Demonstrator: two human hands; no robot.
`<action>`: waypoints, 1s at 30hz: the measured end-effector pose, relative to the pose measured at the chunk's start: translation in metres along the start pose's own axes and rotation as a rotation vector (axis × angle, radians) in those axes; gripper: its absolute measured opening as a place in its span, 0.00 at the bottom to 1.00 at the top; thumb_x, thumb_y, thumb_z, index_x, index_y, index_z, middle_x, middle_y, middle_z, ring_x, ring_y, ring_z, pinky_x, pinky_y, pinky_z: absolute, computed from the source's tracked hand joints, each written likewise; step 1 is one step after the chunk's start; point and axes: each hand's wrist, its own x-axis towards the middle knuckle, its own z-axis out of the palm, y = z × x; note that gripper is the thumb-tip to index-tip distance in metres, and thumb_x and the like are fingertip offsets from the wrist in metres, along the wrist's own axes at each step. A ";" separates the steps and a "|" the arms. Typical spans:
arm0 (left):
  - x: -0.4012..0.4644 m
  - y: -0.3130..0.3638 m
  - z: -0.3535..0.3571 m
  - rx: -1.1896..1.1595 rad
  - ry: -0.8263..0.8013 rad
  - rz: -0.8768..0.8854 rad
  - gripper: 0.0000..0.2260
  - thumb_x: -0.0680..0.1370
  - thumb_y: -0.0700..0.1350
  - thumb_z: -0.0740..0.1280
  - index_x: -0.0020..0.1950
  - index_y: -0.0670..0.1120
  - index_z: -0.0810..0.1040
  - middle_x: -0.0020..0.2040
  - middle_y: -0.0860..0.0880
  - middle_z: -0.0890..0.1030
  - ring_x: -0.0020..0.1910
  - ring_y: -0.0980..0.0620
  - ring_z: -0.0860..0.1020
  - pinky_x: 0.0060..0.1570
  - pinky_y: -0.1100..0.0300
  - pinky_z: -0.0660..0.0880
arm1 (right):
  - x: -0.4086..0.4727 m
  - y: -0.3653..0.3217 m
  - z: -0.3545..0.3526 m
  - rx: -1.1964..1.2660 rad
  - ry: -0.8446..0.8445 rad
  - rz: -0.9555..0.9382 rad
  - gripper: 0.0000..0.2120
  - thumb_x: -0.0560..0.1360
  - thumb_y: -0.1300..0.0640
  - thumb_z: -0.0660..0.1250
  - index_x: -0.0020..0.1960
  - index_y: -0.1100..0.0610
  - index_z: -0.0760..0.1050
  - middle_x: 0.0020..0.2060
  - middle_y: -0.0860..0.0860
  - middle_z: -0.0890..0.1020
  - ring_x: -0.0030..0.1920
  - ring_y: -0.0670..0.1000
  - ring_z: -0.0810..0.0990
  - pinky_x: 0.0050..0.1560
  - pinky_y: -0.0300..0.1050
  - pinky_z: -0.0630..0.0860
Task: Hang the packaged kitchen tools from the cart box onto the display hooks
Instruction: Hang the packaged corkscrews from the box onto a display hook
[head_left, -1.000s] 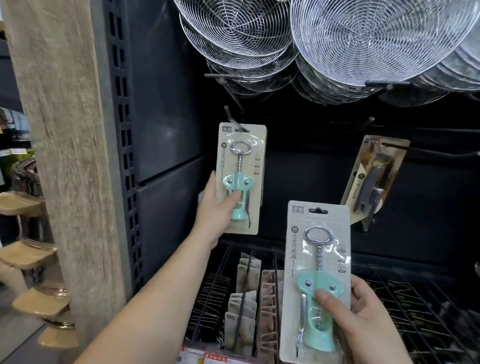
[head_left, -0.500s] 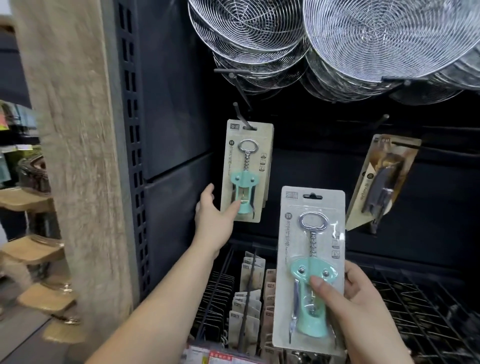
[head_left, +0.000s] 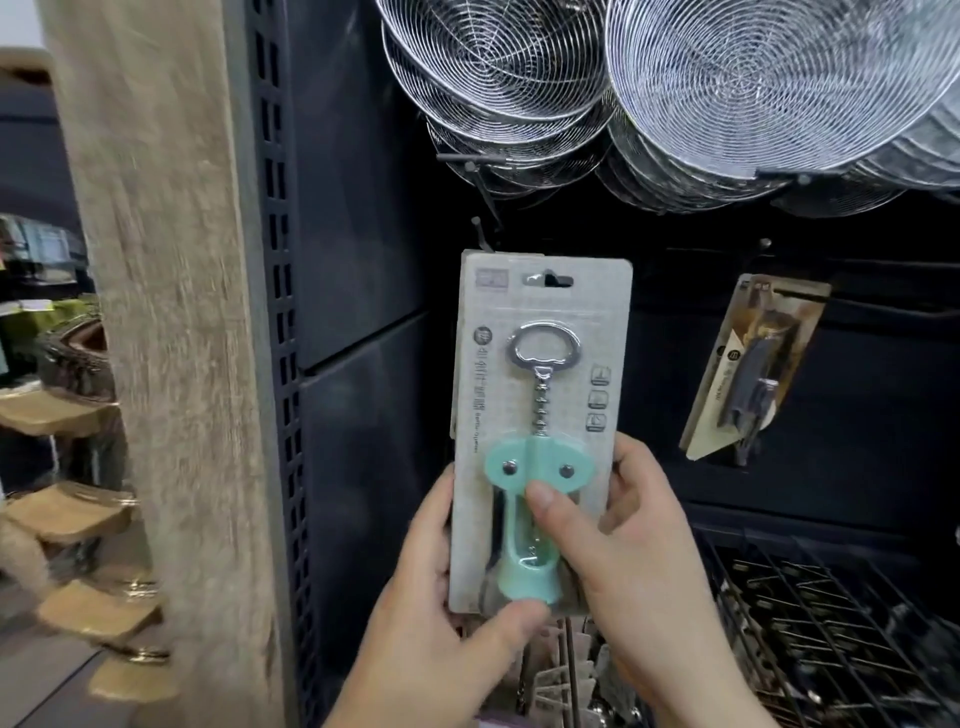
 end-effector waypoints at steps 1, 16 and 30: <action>0.001 0.001 -0.003 -0.011 0.007 0.018 0.41 0.62 0.48 0.77 0.62 0.83 0.64 0.60 0.62 0.83 0.58 0.57 0.83 0.51 0.66 0.79 | 0.001 -0.004 0.003 -0.033 -0.014 -0.030 0.17 0.70 0.56 0.75 0.54 0.42 0.75 0.48 0.42 0.85 0.48 0.44 0.85 0.44 0.44 0.83; 0.025 0.016 -0.029 -0.076 0.032 0.127 0.32 0.67 0.52 0.73 0.63 0.81 0.68 0.65 0.59 0.81 0.61 0.58 0.81 0.47 0.69 0.77 | 0.028 -0.018 0.025 -0.219 -0.093 -0.179 0.18 0.75 0.56 0.72 0.56 0.36 0.73 0.50 0.33 0.83 0.49 0.35 0.82 0.43 0.30 0.78; 0.055 -0.019 -0.032 0.115 0.205 -0.068 0.23 0.77 0.46 0.72 0.67 0.65 0.72 0.61 0.59 0.82 0.59 0.62 0.80 0.63 0.53 0.77 | 0.066 0.022 0.037 -0.421 0.098 -0.119 0.28 0.74 0.48 0.73 0.69 0.36 0.64 0.53 0.42 0.81 0.51 0.42 0.82 0.49 0.42 0.81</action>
